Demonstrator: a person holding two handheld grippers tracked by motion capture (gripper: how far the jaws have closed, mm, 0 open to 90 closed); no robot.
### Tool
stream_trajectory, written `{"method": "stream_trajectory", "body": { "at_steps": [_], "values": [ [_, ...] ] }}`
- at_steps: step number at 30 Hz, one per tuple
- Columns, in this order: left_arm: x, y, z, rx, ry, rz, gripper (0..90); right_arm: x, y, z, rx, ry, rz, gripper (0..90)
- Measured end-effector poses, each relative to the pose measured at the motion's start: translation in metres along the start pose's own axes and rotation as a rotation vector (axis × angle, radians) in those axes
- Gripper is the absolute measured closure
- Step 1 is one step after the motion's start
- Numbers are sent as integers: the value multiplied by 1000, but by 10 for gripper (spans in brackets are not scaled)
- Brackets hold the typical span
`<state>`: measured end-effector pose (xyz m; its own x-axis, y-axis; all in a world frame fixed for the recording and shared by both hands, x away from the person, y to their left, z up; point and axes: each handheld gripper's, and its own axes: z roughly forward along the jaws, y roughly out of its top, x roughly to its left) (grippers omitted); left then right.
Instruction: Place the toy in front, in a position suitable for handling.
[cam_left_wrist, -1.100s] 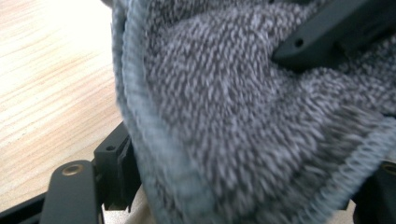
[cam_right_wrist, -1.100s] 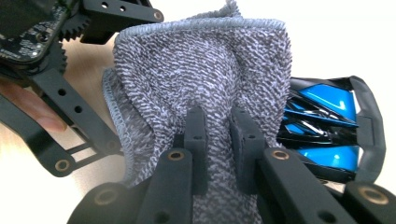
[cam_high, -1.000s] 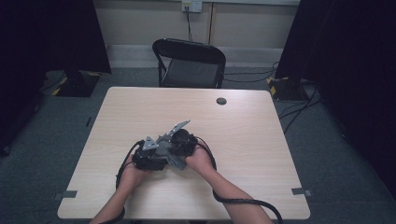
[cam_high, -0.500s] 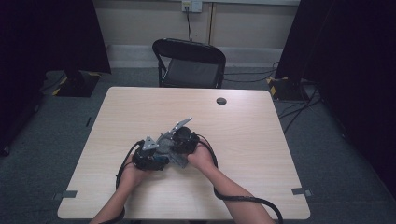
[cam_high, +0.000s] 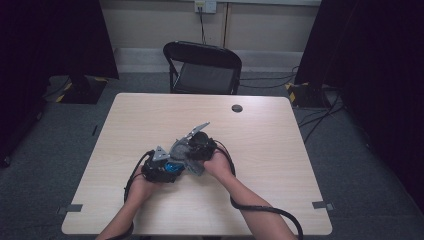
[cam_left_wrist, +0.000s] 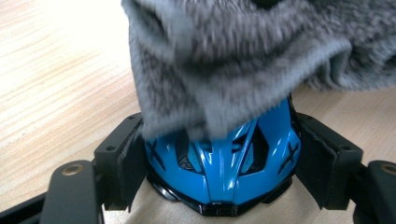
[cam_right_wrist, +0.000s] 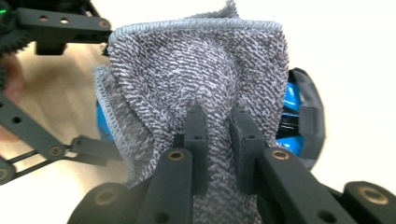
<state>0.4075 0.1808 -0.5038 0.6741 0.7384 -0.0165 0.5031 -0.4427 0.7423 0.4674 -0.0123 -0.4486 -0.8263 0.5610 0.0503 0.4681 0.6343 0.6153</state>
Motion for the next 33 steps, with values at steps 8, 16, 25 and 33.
{"method": "stream_trajectory", "body": {
  "at_steps": [8,16,25,33],
  "values": [
    [0,0,0,0,0,-1,249,-17,1,2,-11,-11,60,793],
    [0,0,0,-1,-1,-1,250,-23,7,4,3,-37,63,794],
    [0,0,0,0,0,-1,250,-29,7,2,-1,-51,91,796],
    [0,0,0,-1,-1,-1,250,-35,5,-2,-7,-87,98,799]
  ]
}}
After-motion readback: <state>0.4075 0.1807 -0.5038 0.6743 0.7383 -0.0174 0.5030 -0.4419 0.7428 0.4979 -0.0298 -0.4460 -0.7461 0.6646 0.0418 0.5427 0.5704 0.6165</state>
